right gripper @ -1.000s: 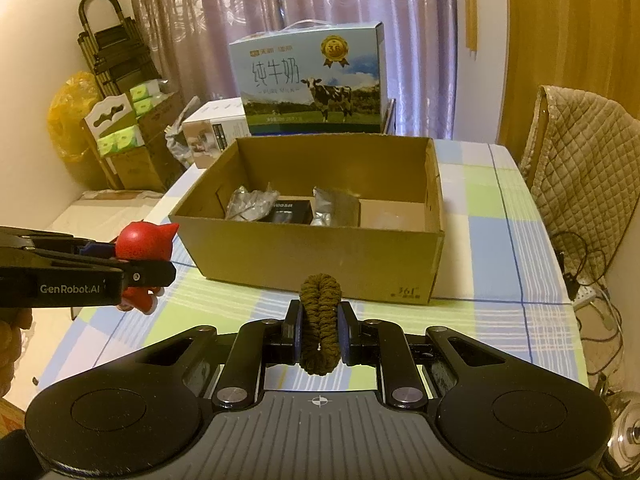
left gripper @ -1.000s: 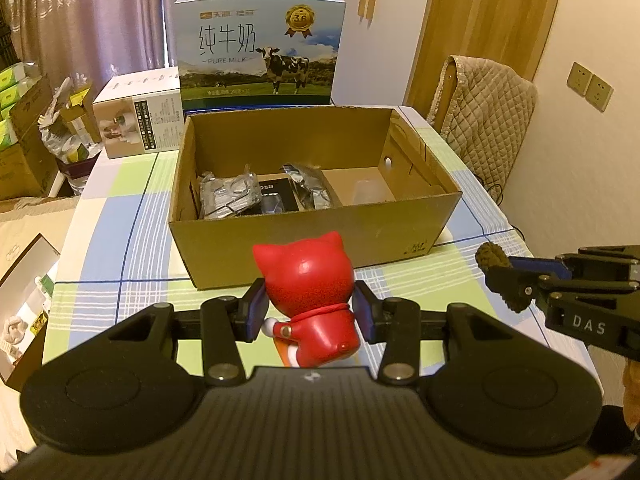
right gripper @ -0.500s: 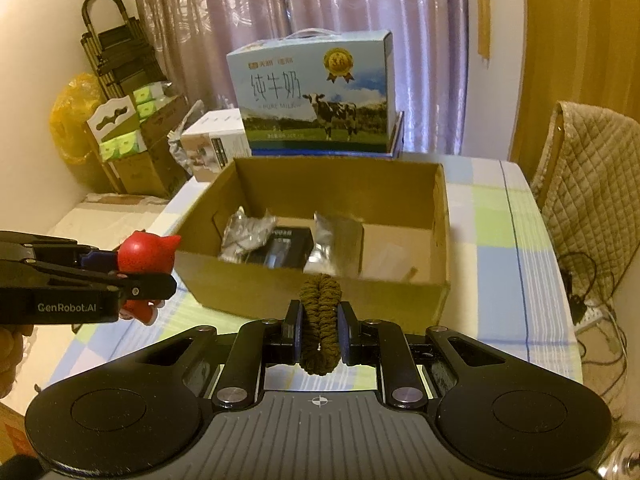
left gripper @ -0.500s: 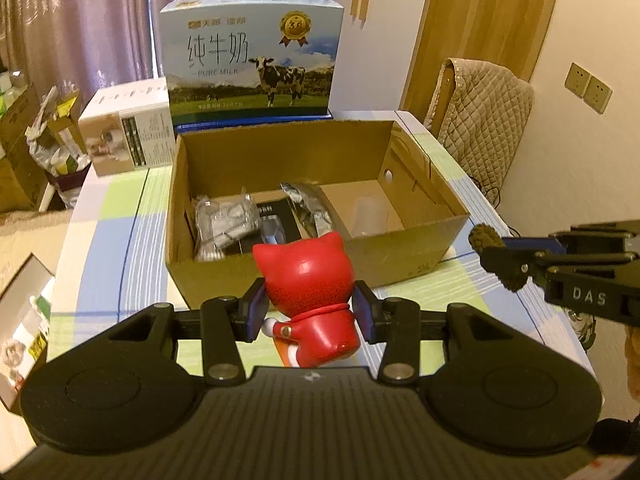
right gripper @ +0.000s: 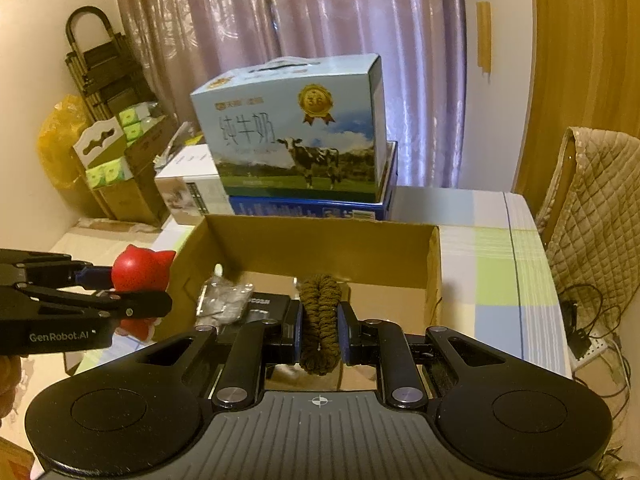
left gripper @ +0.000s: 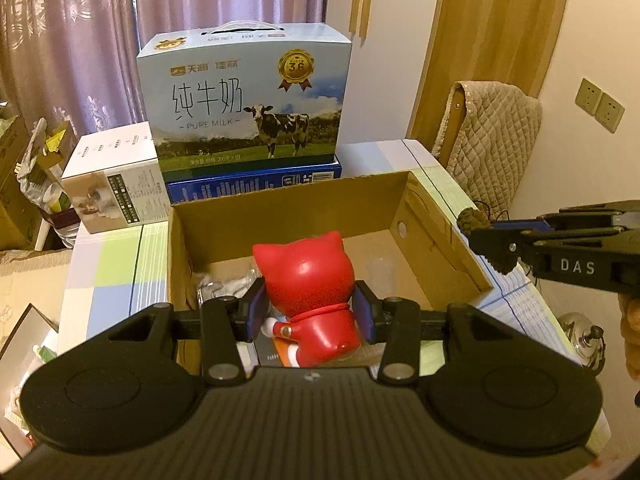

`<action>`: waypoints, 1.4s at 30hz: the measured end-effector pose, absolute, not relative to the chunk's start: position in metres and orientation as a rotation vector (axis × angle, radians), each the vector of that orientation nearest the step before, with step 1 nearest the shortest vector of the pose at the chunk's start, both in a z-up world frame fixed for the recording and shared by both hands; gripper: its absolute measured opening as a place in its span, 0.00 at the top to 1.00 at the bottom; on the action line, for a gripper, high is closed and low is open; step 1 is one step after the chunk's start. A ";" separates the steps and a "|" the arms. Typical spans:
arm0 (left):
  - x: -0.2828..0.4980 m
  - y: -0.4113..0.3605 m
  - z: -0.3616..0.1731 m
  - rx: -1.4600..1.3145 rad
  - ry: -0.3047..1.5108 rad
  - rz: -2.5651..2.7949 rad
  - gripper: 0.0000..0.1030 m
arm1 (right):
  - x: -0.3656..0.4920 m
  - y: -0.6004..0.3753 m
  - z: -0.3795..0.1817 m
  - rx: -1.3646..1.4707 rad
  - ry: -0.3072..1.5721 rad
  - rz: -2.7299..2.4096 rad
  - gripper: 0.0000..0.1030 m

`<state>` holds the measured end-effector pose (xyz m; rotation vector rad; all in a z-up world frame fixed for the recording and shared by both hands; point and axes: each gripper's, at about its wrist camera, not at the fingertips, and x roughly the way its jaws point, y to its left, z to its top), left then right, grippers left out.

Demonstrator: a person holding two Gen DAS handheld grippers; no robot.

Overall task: Organize objects
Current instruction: 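Lower into the box and open the left tool while the right tool releases the ring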

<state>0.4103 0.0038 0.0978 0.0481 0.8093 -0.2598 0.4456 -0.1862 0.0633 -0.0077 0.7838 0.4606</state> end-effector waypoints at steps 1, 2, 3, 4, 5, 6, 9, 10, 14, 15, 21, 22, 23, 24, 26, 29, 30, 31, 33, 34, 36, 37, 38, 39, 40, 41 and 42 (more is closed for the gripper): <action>0.415 0.003 0.096 0.047 0.813 -0.260 0.62 | 0.449 -0.186 0.061 -0.007 0.789 0.460 0.86; 0.419 0.003 0.094 0.046 0.817 -0.260 0.62 | 0.453 -0.187 0.059 -0.005 0.793 0.460 0.86; 0.422 0.002 0.093 0.047 0.820 -0.260 0.62 | 0.456 -0.187 0.056 -0.003 0.799 0.459 0.86; 0.426 0.002 0.091 0.049 0.824 -0.258 0.62 | 0.458 -0.188 0.053 -0.004 0.803 0.457 0.86; 0.429 0.001 0.089 0.051 0.827 -0.257 0.62 | 0.461 -0.188 0.051 -0.006 0.806 0.457 0.86; 0.432 0.001 0.087 0.050 0.830 -0.256 0.62 | 0.463 -0.189 0.049 -0.006 0.810 0.456 0.86; 0.440 0.002 0.080 0.047 0.840 -0.255 0.62 | 0.468 -0.190 0.043 -0.002 0.817 0.454 0.86; 0.442 0.002 0.078 0.048 0.844 -0.254 0.62 | 0.470 -0.190 0.041 -0.001 0.819 0.454 0.86; 0.448 0.001 0.070 0.045 0.855 -0.254 0.62 | 0.474 -0.189 0.036 -0.002 0.826 0.457 0.86; 0.449 0.000 0.069 0.045 0.858 -0.254 0.62 | 0.476 -0.188 0.035 -0.002 0.827 0.458 0.86; 0.459 0.001 0.060 0.035 0.871 -0.254 0.62 | 0.481 -0.186 0.030 0.006 0.837 0.459 0.86; 0.461 0.001 0.059 0.036 0.872 -0.254 0.62 | 0.482 -0.186 0.029 0.007 0.839 0.458 0.86; 0.463 0.001 0.058 0.035 0.873 -0.254 0.62 | 0.483 -0.186 0.028 0.007 0.840 0.457 0.86; 0.464 0.001 0.057 0.033 0.875 -0.254 0.62 | 0.484 -0.186 0.027 0.007 0.841 0.456 0.86; 0.468 0.000 0.054 0.031 0.878 -0.254 0.62 | 0.485 -0.187 0.026 0.009 0.842 0.453 0.86; 0.474 -0.001 0.050 0.016 0.877 -0.260 0.61 | 0.487 -0.189 0.023 0.014 0.843 0.449 0.86; 0.477 -0.001 0.049 -0.001 0.871 -0.270 0.60 | 0.488 -0.189 0.022 0.016 0.844 0.449 0.86; 0.479 0.000 0.048 -0.016 0.863 -0.276 0.54 | 0.488 -0.189 0.021 0.017 0.846 0.448 0.86; 0.484 0.000 0.046 -0.016 0.861 -0.246 0.43 | 0.488 -0.189 0.020 0.020 0.848 0.448 0.86; 0.484 0.000 0.046 -0.013 0.856 -0.243 0.43 | 0.487 -0.189 0.019 0.021 0.849 0.448 0.86; 0.484 0.002 0.047 -0.026 0.854 -0.245 0.43 | 0.487 -0.191 0.018 0.024 0.850 0.446 0.86; 0.483 0.003 0.047 -0.029 0.852 -0.245 0.43 | 0.487 -0.192 0.017 0.025 0.851 0.445 0.86; 0.482 0.004 0.048 -0.026 0.849 -0.238 0.42 | 0.488 -0.193 0.016 0.027 0.853 0.443 0.86; 0.481 0.006 0.048 -0.022 0.847 -0.232 0.42 | 0.487 -0.193 0.015 0.029 0.855 0.441 0.86; 0.479 0.007 0.048 -0.016 0.845 -0.231 0.42 | 0.487 -0.194 0.015 0.030 0.857 0.439 0.86; 0.478 0.008 0.049 -0.015 0.844 -0.231 0.42 | 0.487 -0.194 0.014 0.032 0.859 0.439 0.86; 0.477 0.010 0.048 -0.017 0.845 -0.228 0.42 | 0.486 -0.194 0.014 0.034 0.860 0.441 0.86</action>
